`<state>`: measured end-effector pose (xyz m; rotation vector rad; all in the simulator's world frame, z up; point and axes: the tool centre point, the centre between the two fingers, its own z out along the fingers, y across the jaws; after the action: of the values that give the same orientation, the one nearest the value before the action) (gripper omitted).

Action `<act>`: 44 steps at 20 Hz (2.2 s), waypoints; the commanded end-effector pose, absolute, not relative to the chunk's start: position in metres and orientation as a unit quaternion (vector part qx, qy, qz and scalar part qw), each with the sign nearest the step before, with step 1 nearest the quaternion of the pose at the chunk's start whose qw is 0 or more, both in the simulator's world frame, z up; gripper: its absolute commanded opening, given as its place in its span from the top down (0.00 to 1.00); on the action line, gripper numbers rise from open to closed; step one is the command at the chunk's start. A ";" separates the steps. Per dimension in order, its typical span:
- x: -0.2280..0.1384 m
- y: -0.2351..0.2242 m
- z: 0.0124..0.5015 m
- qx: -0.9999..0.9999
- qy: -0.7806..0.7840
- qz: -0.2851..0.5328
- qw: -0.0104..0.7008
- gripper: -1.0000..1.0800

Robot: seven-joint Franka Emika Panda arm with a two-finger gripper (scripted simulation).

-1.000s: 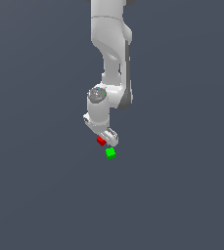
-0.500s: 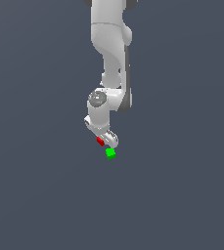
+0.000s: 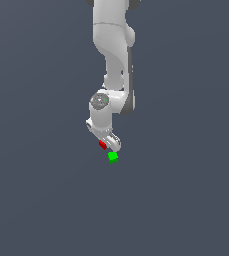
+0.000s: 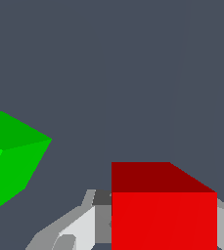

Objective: Stack the red cube on top of the green cube.

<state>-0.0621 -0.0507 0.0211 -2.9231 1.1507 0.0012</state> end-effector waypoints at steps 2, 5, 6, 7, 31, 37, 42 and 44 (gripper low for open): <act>-0.062 -0.051 0.027 -0.931 0.366 0.000 0.000 1.00; -0.062 -0.051 0.037 -0.931 0.366 0.000 0.000 1.00; -0.062 -0.051 0.042 -0.931 0.366 0.000 0.000 1.00; -0.063 -0.051 0.047 -0.931 0.366 0.000 0.000 1.00; -0.062 -0.051 0.121 -0.930 0.366 0.000 0.000 1.00; -0.053 -0.046 0.114 -0.930 0.366 0.000 0.000 1.00; -0.037 -0.036 0.100 -0.930 0.367 0.000 0.000 1.00; -0.028 -0.031 0.094 -0.930 0.367 0.000 0.001 1.00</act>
<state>-0.0344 -0.0347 0.0984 -2.9222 1.1518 0.0014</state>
